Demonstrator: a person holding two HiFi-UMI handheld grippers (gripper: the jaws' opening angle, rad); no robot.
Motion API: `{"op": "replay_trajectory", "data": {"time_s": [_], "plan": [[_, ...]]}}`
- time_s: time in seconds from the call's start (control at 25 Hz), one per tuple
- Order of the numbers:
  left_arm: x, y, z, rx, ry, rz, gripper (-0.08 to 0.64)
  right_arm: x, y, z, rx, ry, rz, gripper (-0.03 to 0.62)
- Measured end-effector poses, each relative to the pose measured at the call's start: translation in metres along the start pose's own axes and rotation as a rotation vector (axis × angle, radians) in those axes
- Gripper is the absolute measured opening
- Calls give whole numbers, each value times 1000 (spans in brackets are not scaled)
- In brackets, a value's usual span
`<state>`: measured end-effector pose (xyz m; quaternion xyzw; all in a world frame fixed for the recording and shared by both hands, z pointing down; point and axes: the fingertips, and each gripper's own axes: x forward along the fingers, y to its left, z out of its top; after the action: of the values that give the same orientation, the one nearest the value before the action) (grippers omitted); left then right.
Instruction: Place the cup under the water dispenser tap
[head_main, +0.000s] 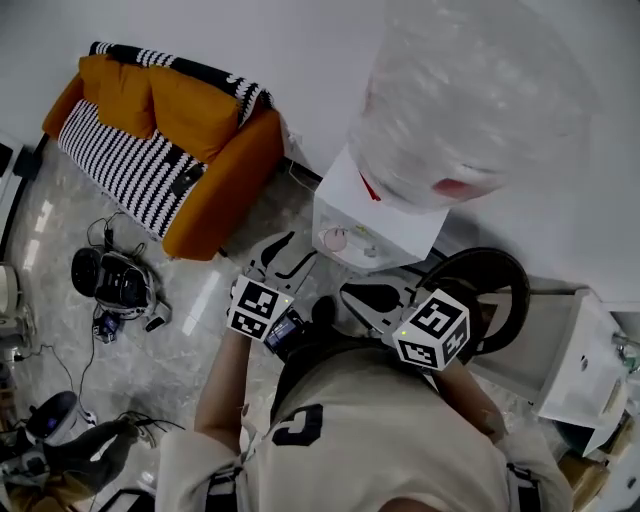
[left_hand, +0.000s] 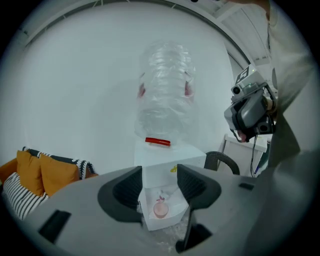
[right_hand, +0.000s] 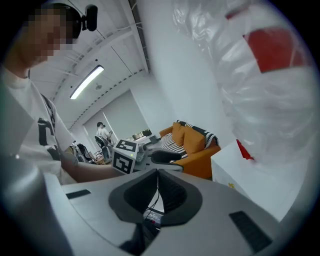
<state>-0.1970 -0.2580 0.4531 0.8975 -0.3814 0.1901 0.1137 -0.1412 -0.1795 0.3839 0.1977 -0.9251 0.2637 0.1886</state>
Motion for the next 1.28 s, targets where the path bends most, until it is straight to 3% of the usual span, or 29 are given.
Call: {"op": "replay_trajectory", "data": {"time_s": [0.36,0.76,1.0,1.12,1.28], "plan": [[15,-31,11,81,52,18,232,-41,-2,-12,-56,-26,-42,29],[3,-68,9,135,113,76,183,-79,-6,-31,-11,-74,-39,28],[-8,-114,25,171,81,90,110,-106,-4,-43,-24,-102,-67,28],[-6,-137,29,148,66,59,60,-121,-6,-54,-6,-114,-75,29],[0,-162,45,155,44,37,58,-137,-5,-66,4,-120,-66,29]]}}
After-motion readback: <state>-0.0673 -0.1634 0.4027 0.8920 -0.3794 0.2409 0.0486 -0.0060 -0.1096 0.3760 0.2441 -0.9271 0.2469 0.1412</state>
